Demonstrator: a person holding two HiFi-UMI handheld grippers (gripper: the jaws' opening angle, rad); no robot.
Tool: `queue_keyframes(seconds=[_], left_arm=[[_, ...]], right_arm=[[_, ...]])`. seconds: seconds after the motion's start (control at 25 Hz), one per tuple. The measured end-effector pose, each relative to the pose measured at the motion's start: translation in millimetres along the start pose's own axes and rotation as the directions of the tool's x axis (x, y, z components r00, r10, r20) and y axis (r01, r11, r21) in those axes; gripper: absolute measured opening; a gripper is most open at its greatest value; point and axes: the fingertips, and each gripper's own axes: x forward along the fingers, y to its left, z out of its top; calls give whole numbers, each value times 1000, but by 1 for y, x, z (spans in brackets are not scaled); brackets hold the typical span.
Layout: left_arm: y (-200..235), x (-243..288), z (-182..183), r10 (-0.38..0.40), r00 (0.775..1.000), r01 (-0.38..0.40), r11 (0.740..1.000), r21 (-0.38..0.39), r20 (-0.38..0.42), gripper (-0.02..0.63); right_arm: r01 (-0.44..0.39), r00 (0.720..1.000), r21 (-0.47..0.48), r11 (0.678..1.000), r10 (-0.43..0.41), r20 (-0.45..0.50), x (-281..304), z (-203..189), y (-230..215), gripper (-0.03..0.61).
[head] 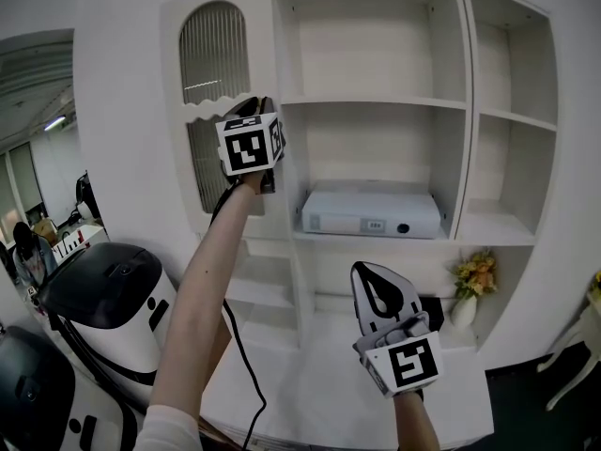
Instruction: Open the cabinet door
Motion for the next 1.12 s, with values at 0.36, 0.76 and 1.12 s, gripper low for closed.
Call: queue_keyframes(seconds=[0.36, 0.76, 1.12], left_arm=[[1, 1, -1, 16, 1000, -16, 1000, 4, 7, 75], [9, -32, 15, 0, 999, 1, 1000, -22, 39, 77], [29, -84, 40, -10, 997, 12, 1000, -17, 71, 84]], right_arm=[[-5, 1000, 1, 1000, 5, -5, -3, -2, 5, 0], [-60, 998, 42, 997, 60, 0, -7, -3, 28, 0], [-174, 984, 61, 983, 172, 34, 9, 16, 78, 0]])
